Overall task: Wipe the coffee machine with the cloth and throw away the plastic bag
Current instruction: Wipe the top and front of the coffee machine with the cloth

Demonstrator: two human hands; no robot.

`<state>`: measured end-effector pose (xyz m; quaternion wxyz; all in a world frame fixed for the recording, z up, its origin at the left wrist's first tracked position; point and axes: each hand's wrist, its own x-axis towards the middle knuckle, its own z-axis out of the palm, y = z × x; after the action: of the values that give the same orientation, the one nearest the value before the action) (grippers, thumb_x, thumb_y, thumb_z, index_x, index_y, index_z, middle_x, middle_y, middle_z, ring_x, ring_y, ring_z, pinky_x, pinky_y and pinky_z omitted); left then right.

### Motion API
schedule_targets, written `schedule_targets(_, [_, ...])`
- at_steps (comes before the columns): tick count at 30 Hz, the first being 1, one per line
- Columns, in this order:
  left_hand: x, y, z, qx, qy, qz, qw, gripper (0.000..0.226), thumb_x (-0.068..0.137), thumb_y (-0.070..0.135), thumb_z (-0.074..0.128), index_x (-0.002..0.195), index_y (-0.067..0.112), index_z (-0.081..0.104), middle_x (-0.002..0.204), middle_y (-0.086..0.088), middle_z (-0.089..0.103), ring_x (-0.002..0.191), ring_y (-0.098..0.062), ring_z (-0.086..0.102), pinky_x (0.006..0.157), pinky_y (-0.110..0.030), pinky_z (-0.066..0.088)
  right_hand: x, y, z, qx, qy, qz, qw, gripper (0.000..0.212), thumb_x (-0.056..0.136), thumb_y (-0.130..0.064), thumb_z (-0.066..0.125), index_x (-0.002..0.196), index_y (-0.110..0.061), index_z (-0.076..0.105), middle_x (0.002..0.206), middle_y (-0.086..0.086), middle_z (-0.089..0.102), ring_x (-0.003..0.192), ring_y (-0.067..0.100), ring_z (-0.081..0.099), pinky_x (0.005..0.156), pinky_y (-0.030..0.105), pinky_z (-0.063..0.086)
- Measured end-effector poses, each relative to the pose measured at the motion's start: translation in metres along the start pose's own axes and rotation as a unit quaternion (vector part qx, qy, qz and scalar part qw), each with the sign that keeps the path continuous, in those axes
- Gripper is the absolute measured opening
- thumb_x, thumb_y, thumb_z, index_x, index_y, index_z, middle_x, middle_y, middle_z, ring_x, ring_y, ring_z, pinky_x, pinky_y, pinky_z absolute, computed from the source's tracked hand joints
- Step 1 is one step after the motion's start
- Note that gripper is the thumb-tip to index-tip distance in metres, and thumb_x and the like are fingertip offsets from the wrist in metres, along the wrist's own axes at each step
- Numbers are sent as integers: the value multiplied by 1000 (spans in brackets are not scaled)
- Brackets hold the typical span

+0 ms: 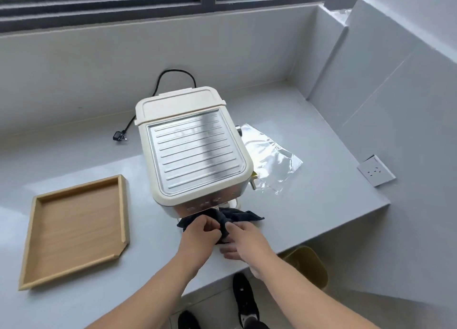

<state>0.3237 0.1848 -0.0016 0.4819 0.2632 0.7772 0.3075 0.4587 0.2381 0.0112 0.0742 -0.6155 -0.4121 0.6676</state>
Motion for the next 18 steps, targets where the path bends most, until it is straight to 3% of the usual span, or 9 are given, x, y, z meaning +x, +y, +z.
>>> schedule_targets(3, [0, 12, 12, 42, -17, 0, 999, 18, 83, 8, 63, 84, 25, 69, 83, 1, 73, 81, -23, 67, 70, -38, 53, 20, -4, -4, 66, 15, 3, 998, 28, 100, -37, 64, 94, -9, 69, 93, 14, 76, 78, 27, 79, 80, 45, 66])
schedule_targets(6, [-4, 29, 20, 93, -40, 6, 995, 20, 80, 9, 60, 81, 27, 68, 83, 2, 74, 86, -28, 69, 80, -48, 58, 33, -3, -12, 44, 46, -15, 998, 32, 95, -31, 69, 79, -3, 69, 81, 20, 71, 79, 32, 75, 84, 56, 63])
schedule_targets(9, [-16, 53, 24, 161, -42, 22, 986, 21, 80, 27, 58, 89, 46, 64, 84, 23, 73, 74, -6, 66, 67, -36, 54, 43, -5, -27, 9, 64, -44, 997, 20, 93, -23, 70, 76, -13, 65, 71, 7, 67, 68, 22, 67, 76, 47, 63])
schedule_targets(11, [-28, 71, 24, 216, -19, 62, 974, 18, 80, 44, 53, 95, 51, 59, 88, 36, 67, 77, 8, 62, 62, -28, 49, 49, -9, -36, -26, 84, -70, 994, 10, 92, -24, 70, 86, -17, 66, 80, 0, 69, 72, 16, 65, 64, 35, 55])
schedule_targets(13, [-42, 92, 25, 232, -16, 112, 966, 17, 81, 52, 52, 97, 51, 58, 91, 39, 67, 82, 13, 62, 65, -25, 50, 55, -11, -45, -46, 96, -95, 990, 7, 92, -26, 70, 92, -20, 67, 89, -3, 71, 81, 14, 66, 66, 26, 47])
schedule_targets(16, [-62, 120, 24, 266, 5, 213, 940, 18, 86, 56, 52, 103, 51, 56, 96, 35, 68, 93, 12, 63, 69, -17, 51, 63, -16, -58, -25, 87, -120, 989, 3, 93, -19, 68, 95, -21, 66, 96, 2, 72, 91, 22, 68, 78, 37, 56])
schedule_targets(18, [-71, 139, 22, 315, 49, 305, 898, 19, 90, 56, 52, 107, 49, 56, 101, 31, 65, 96, 6, 61, 69, -13, 47, 68, -22, -67, 5, 76, -122, 990, 7, 93, -14, 66, 94, -21, 67, 95, 6, 73, 87, 24, 68, 86, 46, 58])
